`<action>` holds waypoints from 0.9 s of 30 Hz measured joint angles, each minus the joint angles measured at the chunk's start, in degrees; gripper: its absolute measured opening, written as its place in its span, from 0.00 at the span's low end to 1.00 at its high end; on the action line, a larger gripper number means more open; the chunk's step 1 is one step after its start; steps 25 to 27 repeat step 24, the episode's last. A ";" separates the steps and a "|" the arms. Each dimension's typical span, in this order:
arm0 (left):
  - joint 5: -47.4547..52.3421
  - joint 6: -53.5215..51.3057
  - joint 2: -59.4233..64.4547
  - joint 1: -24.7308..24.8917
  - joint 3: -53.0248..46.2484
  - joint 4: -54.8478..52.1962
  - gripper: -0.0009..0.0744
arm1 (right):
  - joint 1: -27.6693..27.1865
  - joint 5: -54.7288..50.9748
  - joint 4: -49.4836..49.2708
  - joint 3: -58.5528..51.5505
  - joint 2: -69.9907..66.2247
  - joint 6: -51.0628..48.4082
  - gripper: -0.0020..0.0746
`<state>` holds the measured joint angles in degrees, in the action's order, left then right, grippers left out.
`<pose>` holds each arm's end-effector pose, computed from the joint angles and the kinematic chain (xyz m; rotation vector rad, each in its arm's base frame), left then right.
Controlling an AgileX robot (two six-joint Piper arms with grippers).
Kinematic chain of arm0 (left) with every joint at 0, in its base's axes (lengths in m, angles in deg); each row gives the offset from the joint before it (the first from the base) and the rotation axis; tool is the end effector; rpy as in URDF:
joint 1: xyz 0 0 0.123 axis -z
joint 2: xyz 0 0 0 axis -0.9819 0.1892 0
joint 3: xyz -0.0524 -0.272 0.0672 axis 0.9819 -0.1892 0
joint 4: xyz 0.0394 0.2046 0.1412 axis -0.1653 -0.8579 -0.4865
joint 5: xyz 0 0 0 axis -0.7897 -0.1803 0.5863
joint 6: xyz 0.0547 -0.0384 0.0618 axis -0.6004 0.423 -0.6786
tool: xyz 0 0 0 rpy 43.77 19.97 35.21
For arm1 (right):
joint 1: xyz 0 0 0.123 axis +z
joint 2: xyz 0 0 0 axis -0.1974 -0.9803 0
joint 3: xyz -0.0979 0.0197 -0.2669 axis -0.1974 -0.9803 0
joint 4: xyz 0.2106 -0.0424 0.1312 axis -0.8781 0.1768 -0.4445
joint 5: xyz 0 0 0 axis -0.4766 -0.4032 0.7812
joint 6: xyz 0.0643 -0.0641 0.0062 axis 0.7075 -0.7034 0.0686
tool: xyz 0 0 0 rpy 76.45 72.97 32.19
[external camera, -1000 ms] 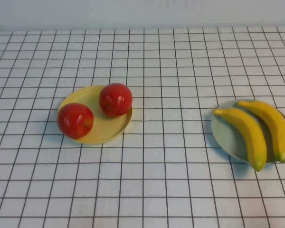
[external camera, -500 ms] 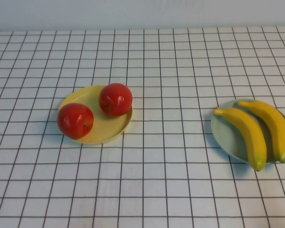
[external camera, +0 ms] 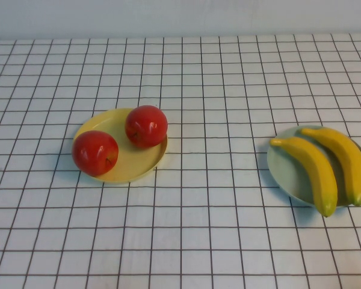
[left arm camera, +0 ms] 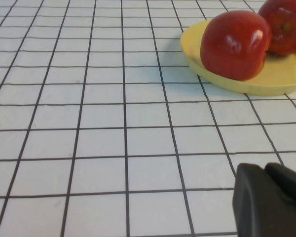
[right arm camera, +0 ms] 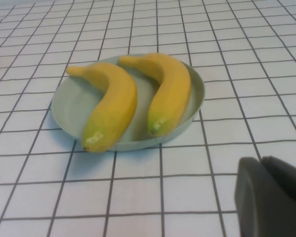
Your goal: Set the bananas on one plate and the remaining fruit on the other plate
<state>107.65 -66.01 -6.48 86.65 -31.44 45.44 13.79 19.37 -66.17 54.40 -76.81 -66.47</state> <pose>0.0518 -0.0088 0.1715 0.1086 1.8712 -0.1320 0.0534 0.0051 0.1741 0.0483 1.8456 0.1420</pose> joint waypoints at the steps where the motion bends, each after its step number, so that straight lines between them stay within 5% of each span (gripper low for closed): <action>1: 0.00 0.00 0.00 0.00 0.00 0.00 0.01 | 0.00 0.00 -0.10 0.00 0.00 -0.06 0.01; 27: 0.00 0.00 0.00 0.00 0.00 0.00 0.01 | -0.65 0.00 -0.23 0.00 0.00 -0.20 0.01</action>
